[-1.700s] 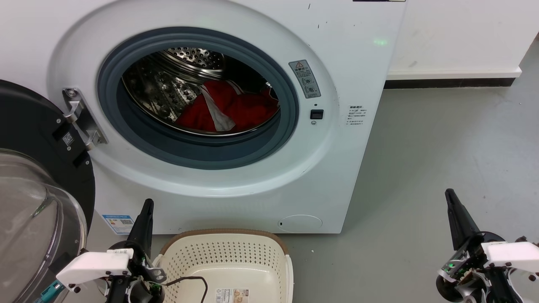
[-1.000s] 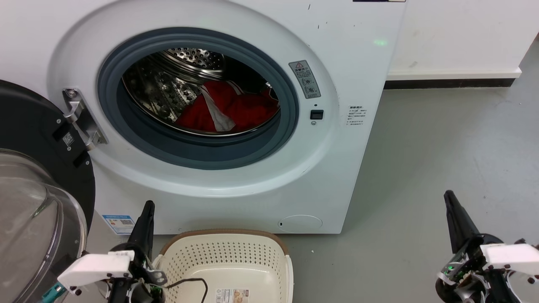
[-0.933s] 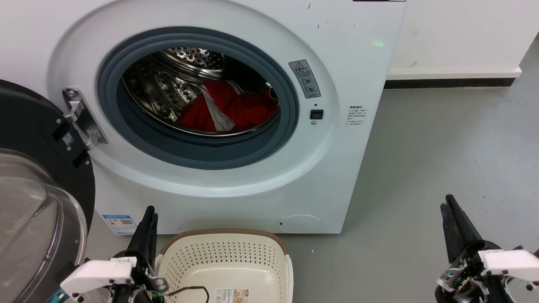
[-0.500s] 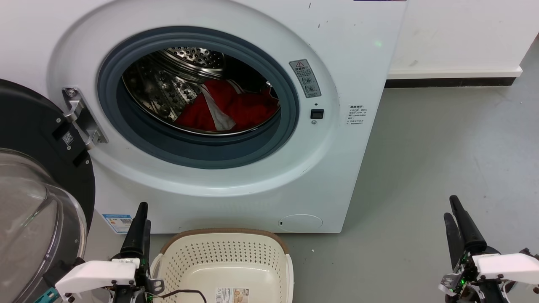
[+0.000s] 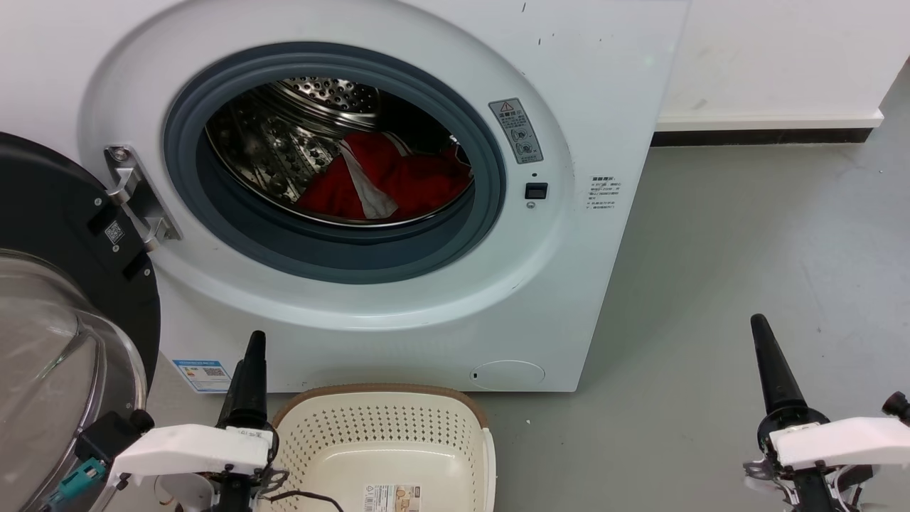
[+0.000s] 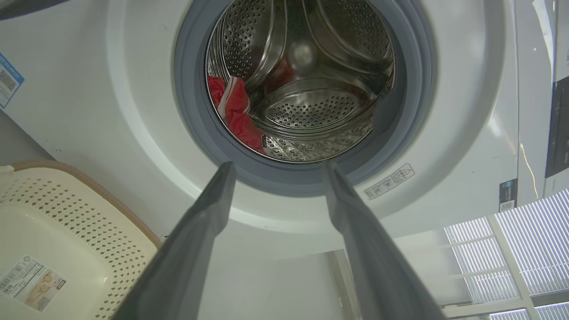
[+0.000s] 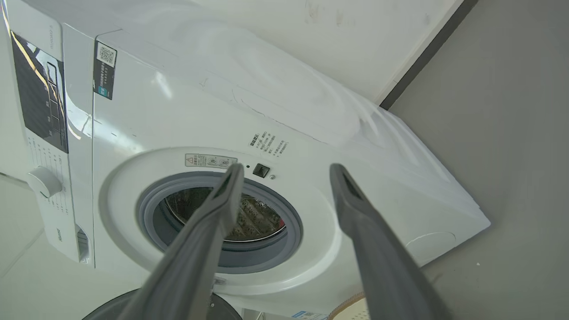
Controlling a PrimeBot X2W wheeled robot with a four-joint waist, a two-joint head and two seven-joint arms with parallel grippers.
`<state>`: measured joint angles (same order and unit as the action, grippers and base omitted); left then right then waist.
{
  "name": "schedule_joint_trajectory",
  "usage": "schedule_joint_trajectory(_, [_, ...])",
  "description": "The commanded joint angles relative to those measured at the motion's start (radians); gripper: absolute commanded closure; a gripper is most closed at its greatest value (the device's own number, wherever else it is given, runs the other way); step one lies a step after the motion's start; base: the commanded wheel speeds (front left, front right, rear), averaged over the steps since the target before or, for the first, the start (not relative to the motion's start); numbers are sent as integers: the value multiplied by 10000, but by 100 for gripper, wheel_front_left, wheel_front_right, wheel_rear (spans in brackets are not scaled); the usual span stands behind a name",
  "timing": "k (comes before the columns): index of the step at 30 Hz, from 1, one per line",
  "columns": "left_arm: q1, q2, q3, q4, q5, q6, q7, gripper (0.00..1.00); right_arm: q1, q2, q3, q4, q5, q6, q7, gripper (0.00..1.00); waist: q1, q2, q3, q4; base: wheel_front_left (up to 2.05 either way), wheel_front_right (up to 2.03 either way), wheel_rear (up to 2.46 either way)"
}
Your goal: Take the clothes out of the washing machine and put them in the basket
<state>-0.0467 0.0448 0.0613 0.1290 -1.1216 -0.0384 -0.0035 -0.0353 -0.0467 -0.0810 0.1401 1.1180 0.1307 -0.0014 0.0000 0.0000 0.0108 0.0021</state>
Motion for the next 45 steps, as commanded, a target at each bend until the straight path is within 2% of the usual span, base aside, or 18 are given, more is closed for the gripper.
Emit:
schedule_joint_trajectory(1, [-48, 32, -74, -262, 422, 85, -94, 0, -82, -45, 51, -296, -446, 0, -113, 0, 0, 0, 1, 0, 0, 0, 0])
schedule_joint_trajectory(10, [113, 111, -392, -608, 2075, 504, -436, 0, 114, -47, 220, -690, -2377, 0, -460, 0, 0, 0, 3, -5, 0, 0, 0])
schedule_joint_trajectory(24, [342, 509, -1036, -1094, 4125, 1201, -912, 0, 397, -49, 441, -1244, -4696, 0, -924, 0, 0, 0, -35, 8, 0, 0, 0])
schedule_joint_trajectory(45, [579, 844, -1666, -1544, 6363, 1821, -1485, 0, 658, -52, 567, -1886, -7326, -1, -1502, 0, 0, 0, 21, 60, 0, 0, 0])
